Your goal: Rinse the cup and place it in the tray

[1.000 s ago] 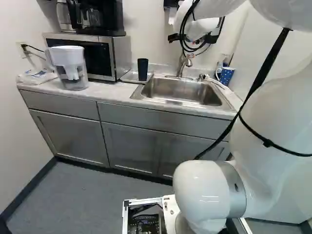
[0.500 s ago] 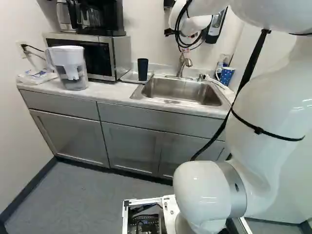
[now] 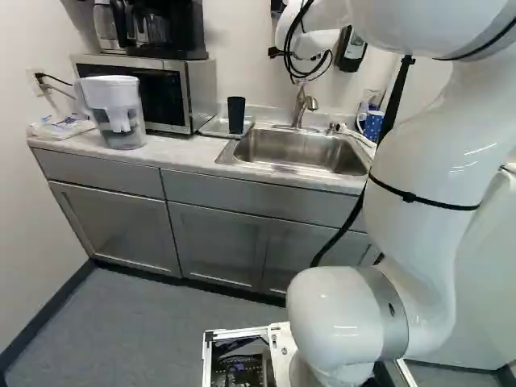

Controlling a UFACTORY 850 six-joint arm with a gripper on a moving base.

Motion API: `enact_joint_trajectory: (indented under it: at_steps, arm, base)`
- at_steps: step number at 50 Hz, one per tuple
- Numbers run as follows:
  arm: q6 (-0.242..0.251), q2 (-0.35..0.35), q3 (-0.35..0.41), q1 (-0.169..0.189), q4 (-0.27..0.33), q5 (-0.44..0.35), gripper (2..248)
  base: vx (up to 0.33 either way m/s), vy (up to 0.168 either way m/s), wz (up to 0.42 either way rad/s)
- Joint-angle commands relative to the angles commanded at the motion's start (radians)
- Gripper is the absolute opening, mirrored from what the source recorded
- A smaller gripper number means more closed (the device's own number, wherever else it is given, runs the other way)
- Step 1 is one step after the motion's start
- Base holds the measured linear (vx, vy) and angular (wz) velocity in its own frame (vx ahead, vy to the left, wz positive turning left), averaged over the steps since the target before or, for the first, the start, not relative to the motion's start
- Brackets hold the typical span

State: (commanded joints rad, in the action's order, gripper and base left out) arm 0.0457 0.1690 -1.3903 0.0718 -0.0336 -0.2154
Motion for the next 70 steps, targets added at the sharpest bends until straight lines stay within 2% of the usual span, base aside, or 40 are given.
enact_joint_trajectory:
  at_steps: [47,70]
  arm:
    - [0.000,0.144,-0.160,0.000,0.000,0.000,247]
    - [0.000,0.156,-0.168,0.007,0.000,0.000,247]
  base:
    - [0.000,0.000,0.000]
    - [0.000,0.000,0.000]
